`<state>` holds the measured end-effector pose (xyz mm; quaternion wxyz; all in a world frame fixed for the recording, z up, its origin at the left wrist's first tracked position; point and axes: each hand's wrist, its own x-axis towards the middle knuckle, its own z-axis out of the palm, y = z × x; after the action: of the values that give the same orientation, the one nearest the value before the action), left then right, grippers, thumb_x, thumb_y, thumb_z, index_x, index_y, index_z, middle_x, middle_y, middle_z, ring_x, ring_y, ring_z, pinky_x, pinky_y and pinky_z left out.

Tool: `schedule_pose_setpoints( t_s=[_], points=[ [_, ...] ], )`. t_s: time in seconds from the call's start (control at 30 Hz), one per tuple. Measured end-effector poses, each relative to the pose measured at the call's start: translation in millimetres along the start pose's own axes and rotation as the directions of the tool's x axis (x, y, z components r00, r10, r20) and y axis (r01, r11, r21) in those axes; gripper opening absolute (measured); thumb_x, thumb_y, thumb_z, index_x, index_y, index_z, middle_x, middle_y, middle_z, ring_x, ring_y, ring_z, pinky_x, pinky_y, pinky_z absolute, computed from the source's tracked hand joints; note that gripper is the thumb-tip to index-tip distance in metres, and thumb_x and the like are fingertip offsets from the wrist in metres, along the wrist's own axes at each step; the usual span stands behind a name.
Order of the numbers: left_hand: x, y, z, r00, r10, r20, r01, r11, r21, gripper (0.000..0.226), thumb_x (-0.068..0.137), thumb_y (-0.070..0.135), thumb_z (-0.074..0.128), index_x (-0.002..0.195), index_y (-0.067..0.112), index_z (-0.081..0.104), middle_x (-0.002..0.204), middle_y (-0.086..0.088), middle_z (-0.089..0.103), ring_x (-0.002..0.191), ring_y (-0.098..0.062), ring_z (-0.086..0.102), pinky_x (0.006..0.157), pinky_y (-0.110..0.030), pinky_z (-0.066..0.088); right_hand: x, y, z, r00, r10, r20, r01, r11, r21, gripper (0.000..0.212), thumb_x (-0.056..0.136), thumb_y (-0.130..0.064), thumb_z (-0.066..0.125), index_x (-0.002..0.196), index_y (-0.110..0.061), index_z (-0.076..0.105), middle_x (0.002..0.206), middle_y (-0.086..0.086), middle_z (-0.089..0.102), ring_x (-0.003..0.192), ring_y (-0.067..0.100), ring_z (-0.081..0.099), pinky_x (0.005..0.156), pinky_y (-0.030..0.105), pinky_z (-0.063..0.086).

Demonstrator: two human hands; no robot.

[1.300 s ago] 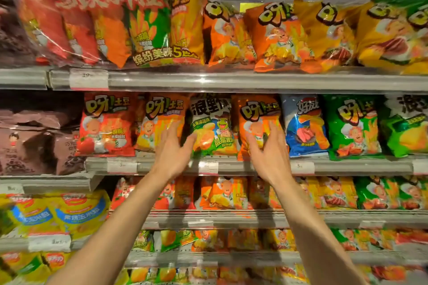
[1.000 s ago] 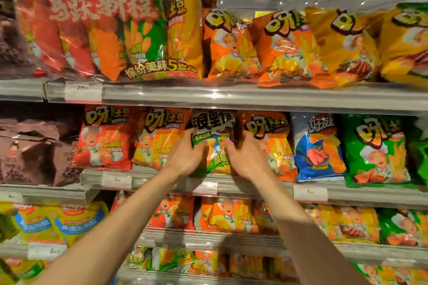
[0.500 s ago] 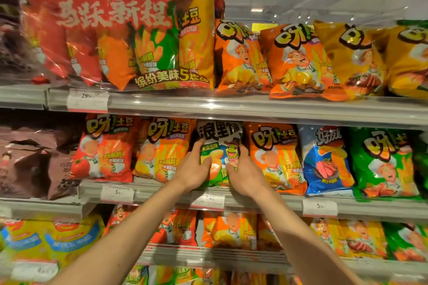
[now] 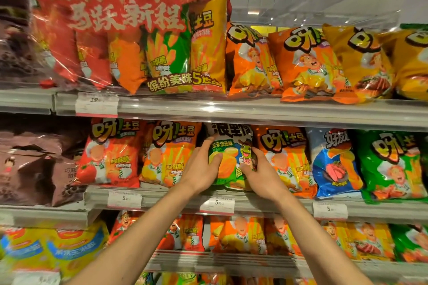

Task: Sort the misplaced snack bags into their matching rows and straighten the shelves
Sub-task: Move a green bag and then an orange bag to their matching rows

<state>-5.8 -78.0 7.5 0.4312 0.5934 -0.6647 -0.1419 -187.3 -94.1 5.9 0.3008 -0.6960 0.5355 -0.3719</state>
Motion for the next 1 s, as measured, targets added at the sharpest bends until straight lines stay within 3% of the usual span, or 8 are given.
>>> schedule_pose_setpoints(
  t_s=[0.1, 0.2, 0.4, 0.53, 0.63, 0.8, 0.9, 1.0],
  points=[
    [-0.9, 4.2, -6.8, 1.000, 0.015, -0.027, -0.016, 0.999, -0.036, 0.055, 0.100, 0.041, 0.052, 0.151, 0.032, 0.031, 0.145, -0.003, 0.049, 0.134, -0.022, 0.045, 0.107, -0.035, 0.039, 0.3, 2.9, -1.2, 1.000, 0.000, 0.001, 0.000, 0.997, 0.076, 0.067, 0.099, -0.035, 0.056, 0.155, -0.022, 0.021, 0.144, 0.001, 0.051, 0.131, 0.017, 0.050, 0.105, 0.038, 0.047],
    [-1.8, 11.2, -12.3, 0.997, 0.031, -0.070, -0.037, 0.997, -0.074, 0.058, 0.098, 0.044, 0.056, 0.150, 0.031, 0.033, 0.144, -0.001, 0.050, 0.133, -0.020, 0.046, 0.104, -0.031, 0.037, 0.8, 2.8, -3.3, 1.000, 0.021, 0.001, -0.021, 0.986, 0.165, 0.066, 0.099, -0.036, 0.056, 0.154, -0.024, 0.023, 0.137, 0.001, 0.055, 0.111, 0.014, 0.061, 0.089, 0.025, 0.051],
    [1.3, 15.5, -11.4, 0.996, 0.050, -0.073, -0.061, 0.987, -0.152, 0.065, 0.091, 0.058, 0.058, 0.147, 0.034, 0.038, 0.143, 0.004, 0.054, 0.131, -0.017, 0.048, 0.107, -0.041, 0.044, 2.2, 7.5, -2.4, 0.995, 0.098, -0.022, -0.084, 0.930, 0.357, 0.063, 0.099, -0.034, 0.058, 0.153, -0.021, 0.029, 0.132, 0.005, 0.062, 0.114, 0.016, 0.063, 0.102, 0.037, 0.049],
    [1.5, 22.3, -12.4, 0.998, 0.051, -0.042, -0.058, 0.981, -0.184, 0.065, 0.090, 0.056, 0.060, 0.147, 0.033, 0.038, 0.144, 0.006, 0.052, 0.131, -0.013, 0.049, 0.107, -0.041, 0.046, -0.9, 3.9, -0.6, 0.993, 0.120, 0.004, -0.109, 0.880, 0.462, 0.057, 0.101, -0.026, 0.056, 0.152, -0.019, 0.031, 0.126, 0.002, 0.059, 0.104, 0.009, 0.061, 0.085, 0.025, 0.051],
    [-3.9, 18.5, -19.4, 0.998, 0.036, -0.053, -0.046, 0.979, -0.200, 0.067, 0.088, 0.057, 0.062, 0.147, 0.031, 0.039, 0.146, 0.006, 0.049, 0.134, -0.012, 0.046, 0.110, -0.038, 0.042, -1.3, 0.7, 2.0, 0.993, 0.115, 0.009, -0.106, 0.878, 0.467, 0.060, 0.099, -0.029, 0.059, 0.151, -0.020, 0.032, 0.129, 0.003, 0.061, 0.112, 0.014, 0.062, 0.095, 0.033, 0.051],
    [-25.3, 4.5, -39.1, 0.995, -0.007, -0.104, -0.020, 0.966, -0.257, 0.059, 0.093, 0.041, 0.065, 0.146, 0.035, 0.038, 0.144, 0.010, 0.047, 0.133, -0.006, 0.042, 0.111, -0.034, 0.039, -5.0, -13.2, 15.0, 0.999, 0.044, 0.008, -0.044, 0.905, 0.423, 0.062, 0.096, -0.031, 0.064, 0.150, -0.018, 0.037, 0.119, -0.007, 0.063, 0.102, -0.001, 0.062, 0.077, 0.014, 0.047],
    [-38.4, -6.2, -52.9, 0.992, -0.041, -0.121, 0.003, 0.953, -0.302, 0.056, 0.095, 0.032, 0.064, 0.144, 0.041, 0.037, 0.137, 0.014, 0.050, 0.121, 0.011, 0.046, 0.102, -0.024, 0.043, -6.0, -21.8, 24.9, 0.999, 0.016, 0.038, -0.030, 0.907, 0.420, 0.065, 0.091, -0.028, 0.070, 0.148, -0.017, 0.041, 0.126, -0.003, 0.063, 0.099, 0.005, 0.068, 0.080, 0.023, 0.057],
    [-50.7, -14.7, -64.3, 0.993, -0.065, -0.100, 0.030, 0.948, -0.318, 0.057, 0.097, 0.021, 0.062, 0.144, 0.040, 0.036, 0.119, 0.026, 0.049, 0.097, 0.031, 0.046, 0.078, -0.007, 0.047, -8.3, -26.5, 31.5, 0.997, -0.024, 0.073, -0.008, 0.912, 0.410, 0.068, 0.087, -0.029, 0.075, 0.147, -0.020, 0.046, 0.132, 0.004, 0.062, 0.100, 0.011, 0.072, 0.088, 0.035, 0.059]
  ],
)
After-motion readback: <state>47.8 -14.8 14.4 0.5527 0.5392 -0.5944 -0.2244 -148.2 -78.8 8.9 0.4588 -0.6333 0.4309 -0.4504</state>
